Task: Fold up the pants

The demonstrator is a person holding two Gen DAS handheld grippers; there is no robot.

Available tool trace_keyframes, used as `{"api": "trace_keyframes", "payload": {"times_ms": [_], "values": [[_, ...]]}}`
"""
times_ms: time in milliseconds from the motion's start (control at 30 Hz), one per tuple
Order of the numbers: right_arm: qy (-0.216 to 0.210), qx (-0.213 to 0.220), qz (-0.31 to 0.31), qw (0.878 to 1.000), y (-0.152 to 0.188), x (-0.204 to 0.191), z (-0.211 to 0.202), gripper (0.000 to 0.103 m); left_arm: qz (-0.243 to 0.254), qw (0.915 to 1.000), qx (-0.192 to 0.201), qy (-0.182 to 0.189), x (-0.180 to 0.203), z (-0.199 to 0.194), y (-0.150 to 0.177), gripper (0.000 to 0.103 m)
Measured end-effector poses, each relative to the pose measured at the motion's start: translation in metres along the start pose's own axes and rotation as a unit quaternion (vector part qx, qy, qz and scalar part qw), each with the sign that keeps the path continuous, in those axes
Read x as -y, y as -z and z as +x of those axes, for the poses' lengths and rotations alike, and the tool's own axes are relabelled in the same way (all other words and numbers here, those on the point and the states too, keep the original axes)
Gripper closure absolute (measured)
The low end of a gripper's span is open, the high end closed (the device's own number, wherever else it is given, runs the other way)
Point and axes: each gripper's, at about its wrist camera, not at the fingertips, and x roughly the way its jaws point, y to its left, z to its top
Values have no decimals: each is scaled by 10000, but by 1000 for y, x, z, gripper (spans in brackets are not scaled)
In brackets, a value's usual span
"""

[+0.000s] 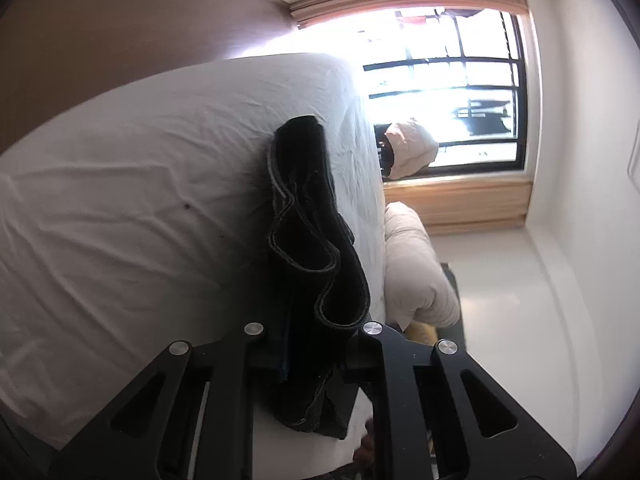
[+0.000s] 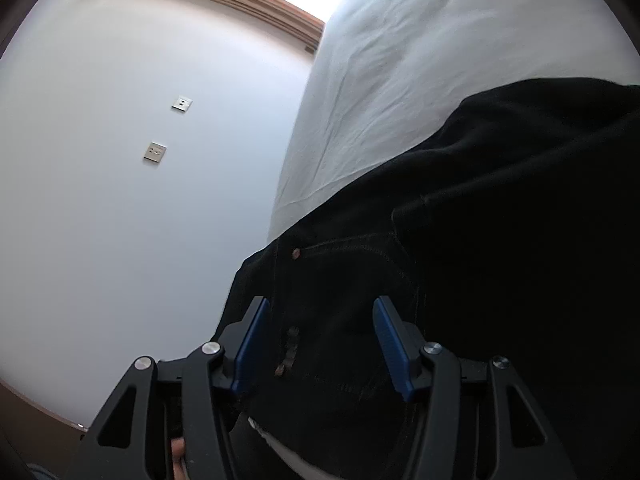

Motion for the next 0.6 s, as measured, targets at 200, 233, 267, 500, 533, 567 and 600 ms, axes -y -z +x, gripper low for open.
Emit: {"api": "trace_keyframes", "payload": {"times_ms": [200,233,267,500,533,567,600], "values": [[531,-300,143,9980,-9,25,37,48,876,9960,-24,-166,46,0,4,89],[576,-310,93,9978,-9,23,37,48,1037,9945,-38,-171,56,2,7,89],[613,-330,24,9976,-8,20,37,48,1169,9930,-54,-168,65,2,9,89],[-135,7,429,9990,-9,21,-22,25,2611,9646,-365,-116,153,21,49,89],[-212,79,445,9988,-10,24,-32,21,2830,9580,-450,-83,167,27,59,89],[-361,183,550,9977,-11,31,-47,18,3030,9513,-560,-44,179,34,71,89],[-510,246,712,9959,-13,40,-60,17,3178,9459,-660,-17,187,41,83,89]]}}
